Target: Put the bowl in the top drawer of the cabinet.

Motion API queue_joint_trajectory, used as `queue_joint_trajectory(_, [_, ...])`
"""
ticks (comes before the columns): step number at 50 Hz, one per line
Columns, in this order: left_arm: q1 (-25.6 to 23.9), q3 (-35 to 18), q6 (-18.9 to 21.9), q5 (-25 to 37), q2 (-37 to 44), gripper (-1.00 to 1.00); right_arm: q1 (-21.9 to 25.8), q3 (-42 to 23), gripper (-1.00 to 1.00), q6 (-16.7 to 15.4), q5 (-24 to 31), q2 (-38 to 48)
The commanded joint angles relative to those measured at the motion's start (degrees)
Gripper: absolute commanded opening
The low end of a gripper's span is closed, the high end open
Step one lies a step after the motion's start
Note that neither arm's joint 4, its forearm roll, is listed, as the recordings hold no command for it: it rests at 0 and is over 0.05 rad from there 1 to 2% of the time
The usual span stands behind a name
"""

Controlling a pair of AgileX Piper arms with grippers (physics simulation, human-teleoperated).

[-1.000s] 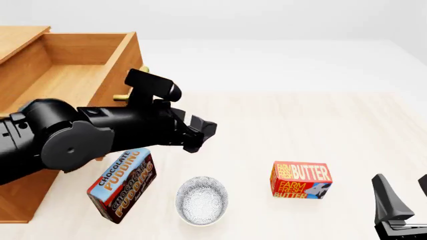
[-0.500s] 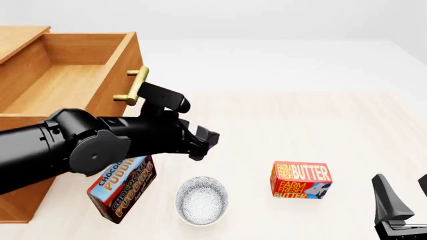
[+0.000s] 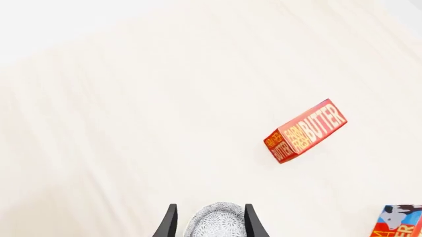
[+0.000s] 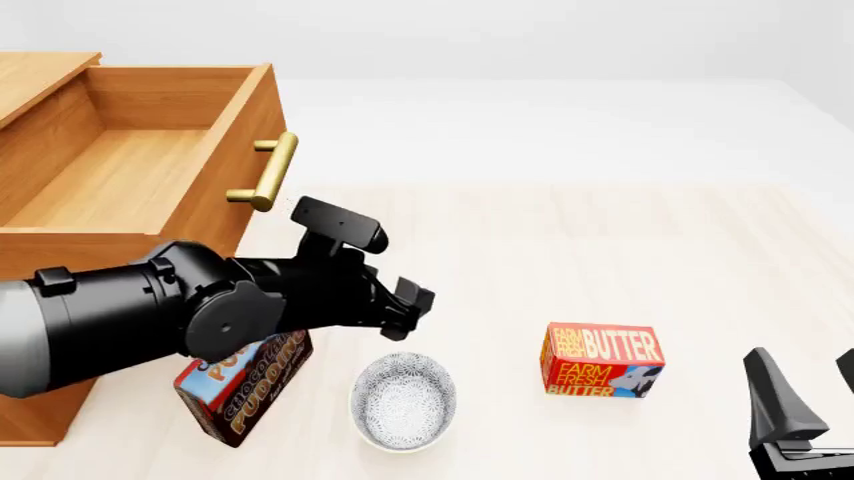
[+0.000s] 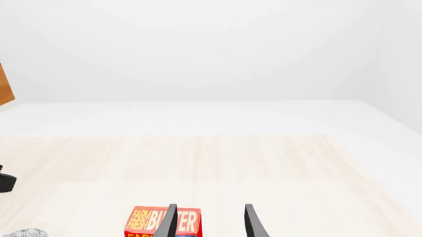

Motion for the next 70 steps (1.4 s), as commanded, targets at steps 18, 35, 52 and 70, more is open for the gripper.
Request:
queue_joint_trajectory(18, [1.42, 2.91, -0.32, -3.61, 4.11, 1.0, 0.0, 0.0, 1.0, 0.01, 0.0, -0.01])
queue_joint_trajectory(35, [1.44, 4.46, -2.19, -5.24, 5.86, 1.0, 0.0, 0.0, 1.0, 0.0, 0.0, 0.0])
queue_joint_trajectory(52, [1.89, 5.83, -3.34, -7.89, 8.92, 1.0, 0.01, 0.0, 1.0, 0.0, 0.0, 0.01])
queue_joint_trajectory(70, [-0.09, 6.38, -6.0, -10.87, 13.46, 1.0, 0.0, 0.0, 1.0, -0.01, 0.0, -0.01])
